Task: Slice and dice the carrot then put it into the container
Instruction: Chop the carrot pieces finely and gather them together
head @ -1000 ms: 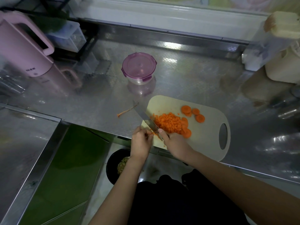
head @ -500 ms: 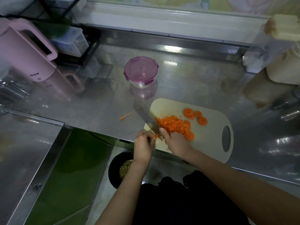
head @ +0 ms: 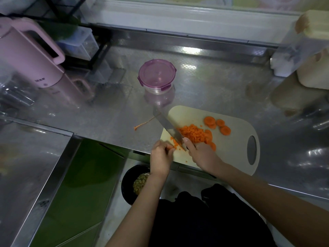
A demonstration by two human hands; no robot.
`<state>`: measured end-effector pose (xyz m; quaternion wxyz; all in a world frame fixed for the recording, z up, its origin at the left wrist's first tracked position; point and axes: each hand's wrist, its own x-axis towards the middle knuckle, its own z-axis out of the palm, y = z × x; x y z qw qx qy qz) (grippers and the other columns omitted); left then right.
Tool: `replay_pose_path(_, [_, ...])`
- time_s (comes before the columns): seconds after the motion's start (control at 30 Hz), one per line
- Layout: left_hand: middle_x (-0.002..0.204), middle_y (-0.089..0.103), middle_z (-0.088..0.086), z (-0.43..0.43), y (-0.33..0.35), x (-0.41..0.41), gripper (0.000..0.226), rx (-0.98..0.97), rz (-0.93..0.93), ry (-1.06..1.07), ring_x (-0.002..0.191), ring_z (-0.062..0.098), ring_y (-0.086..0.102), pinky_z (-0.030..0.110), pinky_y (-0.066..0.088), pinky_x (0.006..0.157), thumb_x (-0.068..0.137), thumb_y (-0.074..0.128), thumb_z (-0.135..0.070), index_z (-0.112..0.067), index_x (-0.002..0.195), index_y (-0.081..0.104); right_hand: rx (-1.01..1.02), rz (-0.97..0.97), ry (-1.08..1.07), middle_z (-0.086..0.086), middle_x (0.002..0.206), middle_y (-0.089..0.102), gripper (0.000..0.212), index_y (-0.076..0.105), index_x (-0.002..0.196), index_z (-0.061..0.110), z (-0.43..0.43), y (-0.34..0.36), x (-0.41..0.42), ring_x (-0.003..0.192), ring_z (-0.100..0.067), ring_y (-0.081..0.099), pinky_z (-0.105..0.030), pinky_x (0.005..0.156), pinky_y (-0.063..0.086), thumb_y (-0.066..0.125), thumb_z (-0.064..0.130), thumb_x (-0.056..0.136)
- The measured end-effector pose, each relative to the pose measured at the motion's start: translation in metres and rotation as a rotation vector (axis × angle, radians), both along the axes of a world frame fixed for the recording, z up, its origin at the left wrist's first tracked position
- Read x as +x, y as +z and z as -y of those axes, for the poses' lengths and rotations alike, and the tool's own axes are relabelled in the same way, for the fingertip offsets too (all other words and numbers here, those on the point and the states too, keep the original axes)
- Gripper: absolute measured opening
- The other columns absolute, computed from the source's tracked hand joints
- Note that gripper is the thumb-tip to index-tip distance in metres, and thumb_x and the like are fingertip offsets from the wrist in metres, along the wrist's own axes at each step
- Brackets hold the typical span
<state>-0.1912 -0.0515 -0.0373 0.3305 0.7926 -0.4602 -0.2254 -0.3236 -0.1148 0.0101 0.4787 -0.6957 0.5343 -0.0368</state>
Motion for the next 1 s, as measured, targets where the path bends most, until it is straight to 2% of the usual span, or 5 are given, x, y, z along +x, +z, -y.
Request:
replay_pose_path(0.33, [0.088, 0.06, 0.008, 0.002, 0.001, -0.002, 0.003, 0.031, 0.005, 0.024, 0.084, 0.019, 0.056, 0.02, 0.038, 0.075, 0.08, 0.07, -0.008, -0.006, 0.08, 0.069, -0.048, -0.047, 0.038, -0.003, 0.054, 0.049, 0.062, 0.046, 0.052, 0.011, -0.004, -0.003, 0.006, 0.055, -0.013, 0.047, -0.022, 0.052, 0.032, 0.03, 0.048, 0.099])
replay_pose_path(0.53, [0.09, 0.061, 0.009, 0.003, 0.004, -0.006, 0.005, 0.044, 0.007, 0.039, 0.083, 0.021, 0.056, 0.017, 0.035, 0.071, 0.08, 0.068, -0.004, -0.004, 0.084, 0.069, -0.058, -0.098, 0.053, -0.005, 0.054, 0.048, 0.064, 0.043, 0.051, 0.011, -0.002, 0.0, 0.016, 0.066, -0.027, 0.055, -0.032, 0.064, 0.041, 0.029, 0.052, 0.098])
replay_pose_path(0.77, [0.083, 0.058, 0.011, 0.006, 0.007, -0.016, 0.005, 0.058, 0.066, 0.077, 0.079, 0.027, 0.055, 0.02, 0.033, 0.065, 0.079, 0.064, 0.0, -0.003, 0.075, 0.065, -0.087, -0.188, 0.111, -0.02, 0.093, 0.067, 0.064, 0.062, 0.078, 0.005, -0.002, -0.001, 0.018, 0.09, -0.034, 0.063, -0.032, 0.071, 0.042, 0.028, 0.057, 0.097])
replay_pose_path(0.9, [0.089, 0.058, 0.01, 0.008, 0.008, -0.024, 0.006, 0.099, 0.118, 0.072, 0.09, 0.026, 0.051, 0.029, 0.04, 0.079, 0.079, 0.061, 0.0, -0.006, 0.08, 0.062, 0.083, -0.046, 0.077, -0.01, 0.061, 0.057, 0.065, 0.049, 0.057, 0.009, 0.02, -0.002, 0.009, 0.065, -0.028, 0.056, -0.027, 0.06, 0.038, 0.029, 0.056, 0.097])
replay_pose_path(1.0, [0.099, 0.06, 0.009, 0.008, 0.011, -0.031, 0.018, 0.111, 0.093, 0.082, 0.099, 0.025, 0.052, 0.028, 0.039, 0.084, 0.081, 0.055, 0.002, -0.006, 0.093, 0.065, 0.109, 0.058, 0.037, 0.003, 0.04, 0.041, 0.065, 0.04, 0.047, 0.013, 0.032, 0.005, -0.01, 0.038, -0.009, 0.04, -0.021, 0.043, 0.029, 0.03, 0.054, 0.098])
